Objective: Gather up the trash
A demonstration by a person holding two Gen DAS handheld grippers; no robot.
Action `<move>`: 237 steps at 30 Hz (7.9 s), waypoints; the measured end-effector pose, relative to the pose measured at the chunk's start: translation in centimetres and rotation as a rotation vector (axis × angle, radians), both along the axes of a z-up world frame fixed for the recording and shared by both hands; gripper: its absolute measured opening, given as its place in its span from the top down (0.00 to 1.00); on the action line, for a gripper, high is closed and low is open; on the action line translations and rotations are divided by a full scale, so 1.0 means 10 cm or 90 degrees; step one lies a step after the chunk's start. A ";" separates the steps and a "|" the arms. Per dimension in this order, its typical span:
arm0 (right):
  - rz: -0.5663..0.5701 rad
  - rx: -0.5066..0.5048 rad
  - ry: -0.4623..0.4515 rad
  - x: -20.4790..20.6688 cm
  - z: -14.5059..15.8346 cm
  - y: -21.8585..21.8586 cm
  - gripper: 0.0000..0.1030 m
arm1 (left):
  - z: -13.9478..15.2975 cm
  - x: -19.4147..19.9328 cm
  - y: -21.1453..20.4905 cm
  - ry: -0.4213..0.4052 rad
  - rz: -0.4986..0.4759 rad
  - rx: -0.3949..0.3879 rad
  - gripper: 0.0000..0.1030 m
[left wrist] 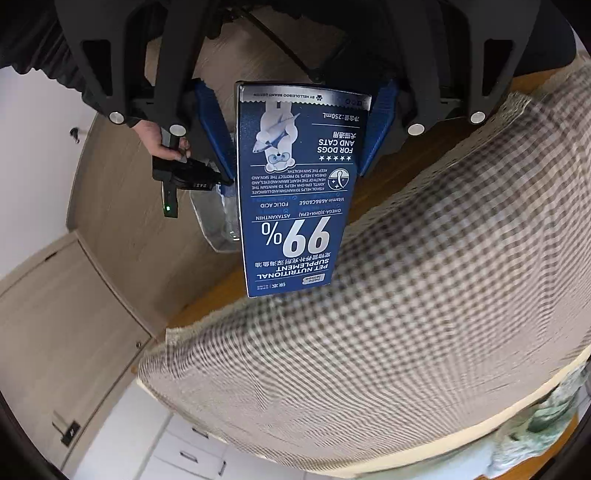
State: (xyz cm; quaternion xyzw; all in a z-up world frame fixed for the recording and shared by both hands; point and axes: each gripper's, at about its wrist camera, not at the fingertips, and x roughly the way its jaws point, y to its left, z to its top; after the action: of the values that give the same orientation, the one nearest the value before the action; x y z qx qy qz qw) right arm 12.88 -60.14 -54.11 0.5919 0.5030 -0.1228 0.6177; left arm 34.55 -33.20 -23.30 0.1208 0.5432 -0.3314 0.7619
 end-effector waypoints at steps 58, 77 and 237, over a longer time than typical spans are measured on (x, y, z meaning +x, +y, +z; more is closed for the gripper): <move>0.165 -0.406 0.030 -0.19 2.06 0.45 0.48 | -1.19 0.44 -1.20 0.118 -0.185 0.081 0.20; 0.360 -0.558 -0.230 2.55 4.46 2.17 0.32 | 1.36 2.35 1.95 -0.198 0.206 -0.040 0.08; 0.260 -0.865 -0.572 -1.60 5.17 4.13 0.14 | 2.18 -3.66 3.44 -0.683 0.393 -0.137 0.07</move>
State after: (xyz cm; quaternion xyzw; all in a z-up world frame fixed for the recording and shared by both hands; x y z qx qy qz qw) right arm -3.09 -18.81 -2.43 -0.0186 0.1231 -0.0375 0.9915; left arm -2.05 1.21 -1.53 0.0303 0.0584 -0.0423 0.9969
